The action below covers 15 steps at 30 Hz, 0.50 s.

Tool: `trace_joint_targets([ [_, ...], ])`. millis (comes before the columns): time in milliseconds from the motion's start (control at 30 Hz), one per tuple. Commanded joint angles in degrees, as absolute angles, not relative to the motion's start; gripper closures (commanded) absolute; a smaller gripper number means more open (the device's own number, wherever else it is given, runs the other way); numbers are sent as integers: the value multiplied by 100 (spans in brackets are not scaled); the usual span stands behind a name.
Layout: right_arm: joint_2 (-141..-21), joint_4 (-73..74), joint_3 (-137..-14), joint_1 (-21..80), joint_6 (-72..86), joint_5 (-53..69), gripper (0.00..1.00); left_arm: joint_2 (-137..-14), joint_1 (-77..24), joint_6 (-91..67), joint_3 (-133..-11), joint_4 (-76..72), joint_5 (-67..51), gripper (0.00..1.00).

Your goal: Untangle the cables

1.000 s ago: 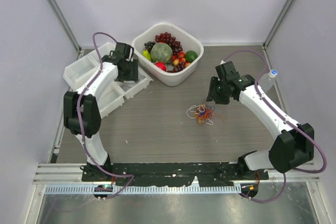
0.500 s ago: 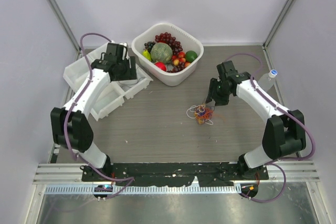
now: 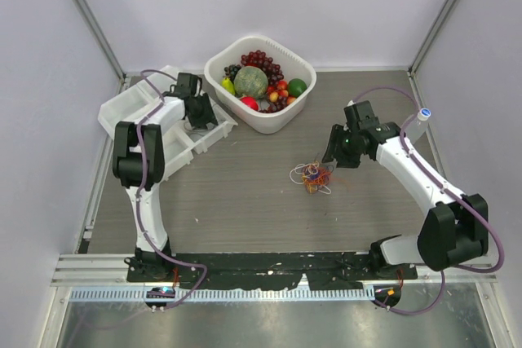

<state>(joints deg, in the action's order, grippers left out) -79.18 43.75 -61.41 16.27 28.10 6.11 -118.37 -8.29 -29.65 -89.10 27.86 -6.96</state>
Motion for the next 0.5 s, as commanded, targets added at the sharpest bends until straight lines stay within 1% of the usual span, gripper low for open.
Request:
trace_joint_targets([
  [0, -7419, 4298, -6003, 1635, 3032, 413, 48, -12005, -835, -3041, -9430, 2180, -835, 55],
  [200, -7216, 4298, -5959, 1635, 3120, 273, 48, -12172, -835, -3024, -9457, 1837, -844, 55],
  [267, -7216, 4333, -5985, 1635, 3138, 281, 48, -12243, -835, -2962, -9518, 1846, -844, 57],
  [300, -7216, 4342, -5994, 1635, 3129, 281, 48, -12278, -835, -2945, -9527, 1863, -818, 60],
  [367, -7198, 4359, -5994, 1635, 3129, 290, 48, -12287, -835, -2883, -9510, 1837, -782, 68],
  [467, -7207, 4368, -5968, 1635, 3103, 308, 48, -12208, -835, -2804, -9457, 1819, -747, 84],
])
